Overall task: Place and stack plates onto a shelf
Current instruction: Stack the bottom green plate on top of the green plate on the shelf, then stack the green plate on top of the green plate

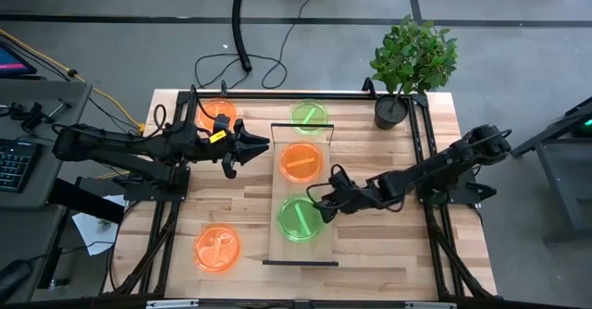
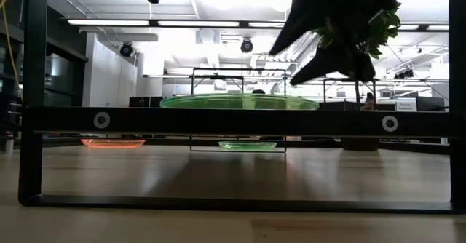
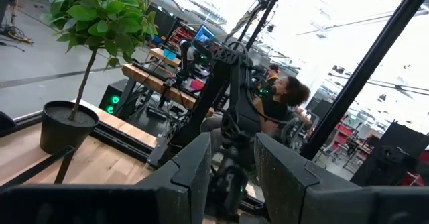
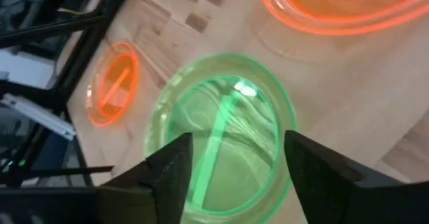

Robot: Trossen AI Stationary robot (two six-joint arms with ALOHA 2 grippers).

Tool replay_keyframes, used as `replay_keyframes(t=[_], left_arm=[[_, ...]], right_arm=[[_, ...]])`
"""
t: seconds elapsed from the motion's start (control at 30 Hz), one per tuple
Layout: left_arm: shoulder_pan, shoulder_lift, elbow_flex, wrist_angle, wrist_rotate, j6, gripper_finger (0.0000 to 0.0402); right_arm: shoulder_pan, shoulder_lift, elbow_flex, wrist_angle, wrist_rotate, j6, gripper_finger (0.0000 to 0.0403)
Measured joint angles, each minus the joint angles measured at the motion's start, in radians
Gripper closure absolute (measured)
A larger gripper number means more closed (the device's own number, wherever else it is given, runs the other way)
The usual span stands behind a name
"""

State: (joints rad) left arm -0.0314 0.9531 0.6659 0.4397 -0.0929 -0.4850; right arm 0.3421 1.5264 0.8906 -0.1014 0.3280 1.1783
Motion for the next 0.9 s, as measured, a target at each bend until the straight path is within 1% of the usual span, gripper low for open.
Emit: replay_keyframes(t=[0.1,0.2,0.33,0.47,0.6,0.7,0.77,0.9], left_arm=[[0.0,0.0,0.0,0.0,0.0,0.0,0.0295],[0.0,0.0,0.0,0.0,0.0,0.0,0.0295],[0.0,0.0,0.0,0.001,0.0,0.0,0.0295],[0.0,0.0,0.0,0.008,0.0,0.0,0.0295],[0.0,0.0,0.0,0.017,-0.012,0.004,0.0295],[0.0,0.0,0.0,0.035,-0.032,0.028,0.0295],[0.0,0.0,0.0,0.044,-0.055,0.048,0.0295],[0.0,0.0,0.0,0.093,-0.138,0.091,0.0295]], right_arm=[[-0.009,-0.062,0.0,-0.05,-0.007,-0.056,0.0174],[-0.018,-0.151,0.0,-0.145,0.005,-0.103,0.0171],[-0.023,-0.283,0.0,-0.276,0.064,-0.133,0.0171],[-0.041,-0.384,0.0,-0.34,0.101,-0.133,0.0171],[-0.085,-0.437,0.0,-0.342,0.136,-0.133,0.0171],[-0.151,-0.452,0.0,-0.329,0.158,-0.115,0.0171],[-0.206,-0.452,0.0,-0.281,0.169,-0.128,0.0171],[-0.331,-0.433,0.0,-0.125,0.167,-0.219,0.0171]])
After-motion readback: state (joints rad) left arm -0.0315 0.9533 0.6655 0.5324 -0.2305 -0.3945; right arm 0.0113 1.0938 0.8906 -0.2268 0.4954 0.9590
